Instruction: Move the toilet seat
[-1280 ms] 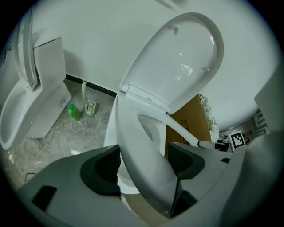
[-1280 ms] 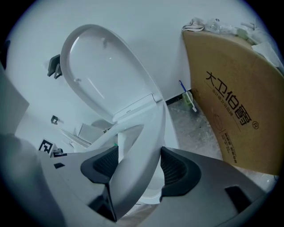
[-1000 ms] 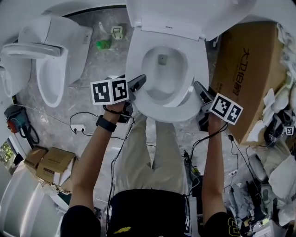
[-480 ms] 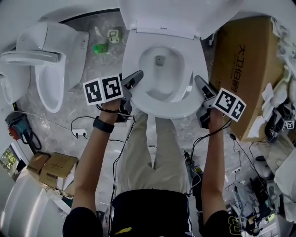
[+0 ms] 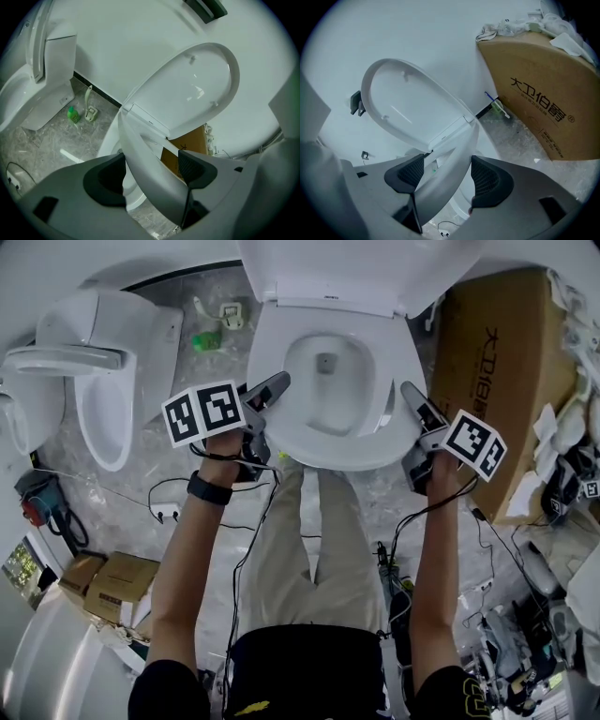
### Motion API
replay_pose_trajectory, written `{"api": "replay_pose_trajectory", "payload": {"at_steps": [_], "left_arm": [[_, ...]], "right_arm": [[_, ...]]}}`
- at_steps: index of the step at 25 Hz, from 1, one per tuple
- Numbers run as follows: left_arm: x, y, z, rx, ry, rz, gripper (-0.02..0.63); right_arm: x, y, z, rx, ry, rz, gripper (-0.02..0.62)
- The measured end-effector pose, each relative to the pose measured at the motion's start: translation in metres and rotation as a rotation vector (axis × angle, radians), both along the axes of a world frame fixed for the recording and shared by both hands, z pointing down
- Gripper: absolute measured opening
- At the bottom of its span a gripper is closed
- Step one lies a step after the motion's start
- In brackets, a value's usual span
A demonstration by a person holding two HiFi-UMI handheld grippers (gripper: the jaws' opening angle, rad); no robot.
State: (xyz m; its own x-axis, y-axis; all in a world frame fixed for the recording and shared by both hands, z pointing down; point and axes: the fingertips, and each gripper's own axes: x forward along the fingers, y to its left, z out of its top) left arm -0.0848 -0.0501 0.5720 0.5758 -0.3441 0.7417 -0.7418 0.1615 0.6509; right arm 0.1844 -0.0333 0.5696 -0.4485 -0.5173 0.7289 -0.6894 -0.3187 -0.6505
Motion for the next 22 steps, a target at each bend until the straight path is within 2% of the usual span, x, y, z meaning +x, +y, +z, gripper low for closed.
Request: {"api": "replay_pose_trajectory", "payload": {"at_steps": [8,17,22], "left_arm": [[-0.002,-0.014,-0.014,-0.015,0.087,-0.110,0.359],[-0.004,-0.018,-0.020,-0.034,0.111,-0.170,0.341],[-0.003,-0.026,-0.025,-0.036,0.137,-0.201,0.342]], "right_arm": [[0.003,-0.012,-0.013,-0.004,-0.040,0.023,0.337],[0.005,-0.013,-0.027,0.006,-0.046,0.043,0.324],[0.007,-0.020,-0.035,0.041,-0.083,0.064,0.327]]}}
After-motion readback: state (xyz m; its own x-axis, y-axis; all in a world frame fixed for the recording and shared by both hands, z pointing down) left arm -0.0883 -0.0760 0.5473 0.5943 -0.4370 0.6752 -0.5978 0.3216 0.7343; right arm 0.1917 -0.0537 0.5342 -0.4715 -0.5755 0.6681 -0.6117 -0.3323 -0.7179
